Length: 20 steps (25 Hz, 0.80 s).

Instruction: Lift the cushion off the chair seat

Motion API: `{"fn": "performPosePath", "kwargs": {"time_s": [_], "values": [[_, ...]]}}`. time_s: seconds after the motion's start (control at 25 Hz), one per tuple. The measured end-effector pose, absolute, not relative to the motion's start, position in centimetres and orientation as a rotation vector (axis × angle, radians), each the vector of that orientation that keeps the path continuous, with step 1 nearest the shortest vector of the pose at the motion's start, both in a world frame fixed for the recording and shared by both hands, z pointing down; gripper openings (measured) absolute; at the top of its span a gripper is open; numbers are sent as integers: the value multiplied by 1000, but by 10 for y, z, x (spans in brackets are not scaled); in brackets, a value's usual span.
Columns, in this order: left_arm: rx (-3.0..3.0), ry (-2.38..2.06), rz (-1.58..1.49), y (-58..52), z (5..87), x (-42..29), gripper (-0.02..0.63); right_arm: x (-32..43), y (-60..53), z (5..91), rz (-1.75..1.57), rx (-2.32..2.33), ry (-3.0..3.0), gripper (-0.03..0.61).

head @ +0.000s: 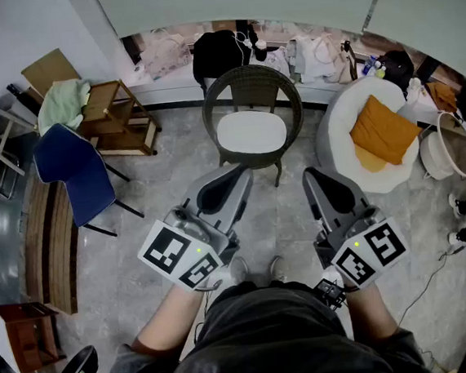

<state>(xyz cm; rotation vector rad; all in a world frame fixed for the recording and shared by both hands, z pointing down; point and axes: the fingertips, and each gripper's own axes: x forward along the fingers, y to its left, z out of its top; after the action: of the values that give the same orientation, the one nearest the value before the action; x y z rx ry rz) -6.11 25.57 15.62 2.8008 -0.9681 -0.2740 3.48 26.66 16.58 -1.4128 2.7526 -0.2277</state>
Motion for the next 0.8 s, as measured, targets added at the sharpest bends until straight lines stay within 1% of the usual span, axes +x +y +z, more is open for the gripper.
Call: {"fn": "performPosePath", "kwargs": {"time_s": [0.4,0.8], "values": [[2789,-983,-252,252,162,-54,9,47,264,176,-291,-1441,2704,14],[2781,-1039,-250,245,161,-16,9,83,258,179,-305,-1393,2730,14]]}}
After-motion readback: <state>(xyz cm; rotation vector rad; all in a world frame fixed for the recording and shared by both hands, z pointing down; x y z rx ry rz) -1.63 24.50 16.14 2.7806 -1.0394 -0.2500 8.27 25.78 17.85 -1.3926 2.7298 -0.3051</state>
